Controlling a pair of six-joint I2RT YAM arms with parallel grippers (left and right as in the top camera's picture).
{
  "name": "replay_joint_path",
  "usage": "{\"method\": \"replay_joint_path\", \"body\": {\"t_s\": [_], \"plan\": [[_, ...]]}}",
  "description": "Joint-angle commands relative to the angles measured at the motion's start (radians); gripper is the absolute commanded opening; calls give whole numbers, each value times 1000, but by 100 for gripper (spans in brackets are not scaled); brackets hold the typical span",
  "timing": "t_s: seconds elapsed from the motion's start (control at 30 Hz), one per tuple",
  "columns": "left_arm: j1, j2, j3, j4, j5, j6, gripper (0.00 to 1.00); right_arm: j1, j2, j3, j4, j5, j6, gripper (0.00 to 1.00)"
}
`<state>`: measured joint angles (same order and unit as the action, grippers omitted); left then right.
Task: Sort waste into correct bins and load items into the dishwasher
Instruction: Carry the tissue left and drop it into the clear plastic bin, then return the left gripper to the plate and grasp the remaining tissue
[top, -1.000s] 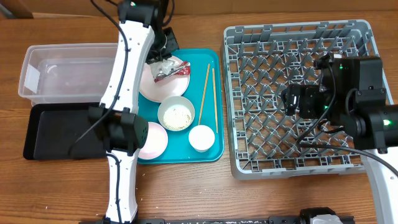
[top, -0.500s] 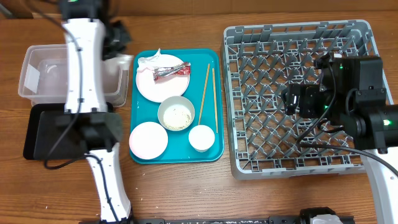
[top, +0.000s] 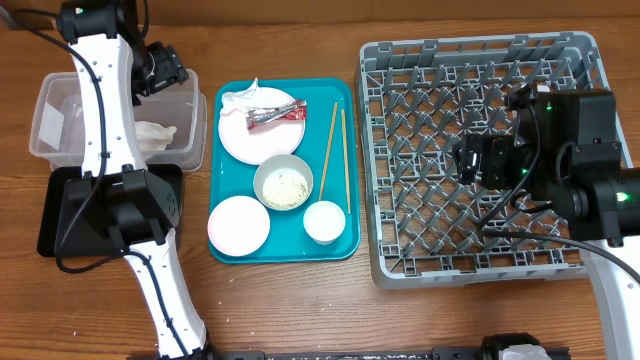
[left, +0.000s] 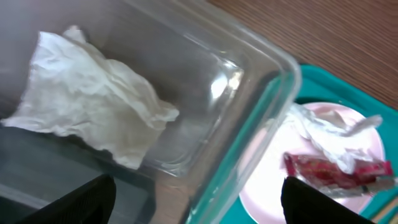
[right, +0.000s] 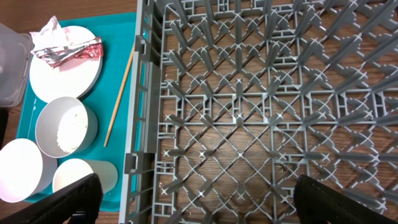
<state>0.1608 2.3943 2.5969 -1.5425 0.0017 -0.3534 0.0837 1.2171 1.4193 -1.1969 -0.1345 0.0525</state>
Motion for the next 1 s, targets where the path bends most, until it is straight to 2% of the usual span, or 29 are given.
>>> {"method": "replay_joint_path", "body": {"t_s": [0.0, 0.13, 0.33, 0.53, 0.63, 0.77, 0.97], "plan": [[-35, -8, 40, 23, 162, 145, 88, -6, -3, 27, 6, -9, 5, 100], [-109, -8, 54, 69, 259, 317, 97, -6, -3, 27, 6, -9, 5, 100], [-232, 27, 39, 137, 127, 469, 100, -6, -3, 27, 6, -9, 4, 100], [-281, 123, 37, 177, 23, 489, 100, -6, -3, 27, 5, -9, 4, 100], [-280, 162, 37, 197, 24, 491, 100, -6, -3, 27, 5, -9, 5, 100], [-277, 204, 37, 238, 31, 566, 100, -6, -3, 27, 2, -9, 5, 100], [-277, 235, 37, 252, 111, 620, 100, -6, -3, 27, 2, -9, 4, 100]]}}
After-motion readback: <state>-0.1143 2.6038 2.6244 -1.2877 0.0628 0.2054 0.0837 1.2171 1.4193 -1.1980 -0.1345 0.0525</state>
